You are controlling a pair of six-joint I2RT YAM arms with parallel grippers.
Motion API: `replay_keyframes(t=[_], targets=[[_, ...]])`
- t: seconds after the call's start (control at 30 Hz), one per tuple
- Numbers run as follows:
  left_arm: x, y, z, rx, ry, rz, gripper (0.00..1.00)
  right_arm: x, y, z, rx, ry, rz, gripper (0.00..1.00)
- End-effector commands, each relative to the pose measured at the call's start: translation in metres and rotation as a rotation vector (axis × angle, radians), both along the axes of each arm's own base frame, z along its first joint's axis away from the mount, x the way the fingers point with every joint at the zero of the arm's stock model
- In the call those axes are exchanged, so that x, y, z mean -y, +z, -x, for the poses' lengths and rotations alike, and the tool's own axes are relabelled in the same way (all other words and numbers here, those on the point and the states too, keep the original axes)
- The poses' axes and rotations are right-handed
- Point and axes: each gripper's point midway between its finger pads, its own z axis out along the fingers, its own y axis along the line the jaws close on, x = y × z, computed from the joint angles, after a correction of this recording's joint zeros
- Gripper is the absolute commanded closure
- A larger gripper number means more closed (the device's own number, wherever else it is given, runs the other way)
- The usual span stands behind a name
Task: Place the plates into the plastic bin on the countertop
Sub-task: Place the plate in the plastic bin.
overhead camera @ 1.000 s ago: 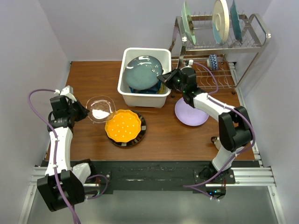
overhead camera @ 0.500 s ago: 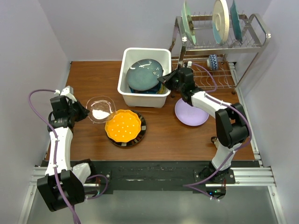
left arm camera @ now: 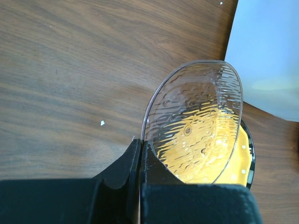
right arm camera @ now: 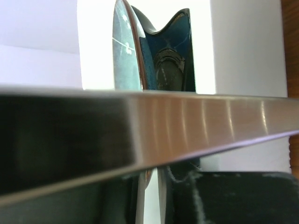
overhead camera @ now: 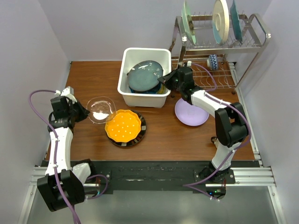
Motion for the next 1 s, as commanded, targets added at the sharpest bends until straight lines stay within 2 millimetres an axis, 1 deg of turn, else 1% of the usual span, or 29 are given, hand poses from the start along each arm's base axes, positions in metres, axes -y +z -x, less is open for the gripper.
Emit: replay_keyframes(t=[0.0,0.13,0.3,0.33,0.4,0.57,0.6,0.67,0.7,0.73,0.83,0.87,0.93,0.97], targets=[[-0.003,0.011,-0.008,0.061,-0.017,-0.021,1.00,-0.014,0.056,-0.021,0.150,0.016,-0.132,0.80],[-0.003,0.010,-0.008,0.058,-0.019,-0.017,1.00,-0.010,0.049,-0.021,0.138,0.011,-0.148,0.69],[-0.003,0.011,-0.008,0.061,-0.019,-0.018,1.00,-0.003,0.036,-0.016,0.108,0.006,-0.140,0.61],[-0.002,0.011,-0.008,0.061,-0.020,-0.018,1.00,-0.001,0.037,-0.016,0.112,0.004,-0.142,0.58],[-0.002,0.011,-0.008,0.061,-0.021,-0.018,1.00,0.001,0.037,-0.012,0.106,0.008,-0.145,0.56],[-0.003,0.011,-0.008,0.061,-0.019,-0.018,1.00,0.008,0.046,-0.004,0.123,0.005,-0.154,0.53],[-0.002,0.011,-0.008,0.062,-0.021,-0.019,1.00,0.008,0.045,0.000,0.120,0.008,-0.152,0.53],[-0.003,0.010,-0.007,0.059,-0.019,-0.018,1.00,0.009,0.055,0.005,0.137,0.011,-0.157,0.53],[-0.003,0.011,-0.008,0.062,-0.019,-0.020,1.00,0.011,0.053,0.007,0.133,0.009,-0.149,0.52],[-0.003,0.011,-0.008,0.062,-0.019,-0.020,1.00,0.013,0.060,0.010,0.146,0.008,-0.150,0.52],[-0.003,0.011,-0.008,0.062,-0.019,-0.020,1.00,0.019,0.063,0.016,0.152,-0.003,-0.131,0.48],[-0.002,0.011,-0.008,0.062,-0.020,-0.018,1.00,0.022,0.071,0.020,0.165,-0.009,-0.129,0.48],[-0.002,0.011,-0.007,0.061,-0.018,-0.018,1.00,0.027,0.073,0.023,0.174,-0.020,-0.113,0.46],[-0.002,0.011,-0.008,0.061,-0.020,-0.017,1.00,0.030,0.081,0.027,0.192,-0.021,-0.111,0.45]])
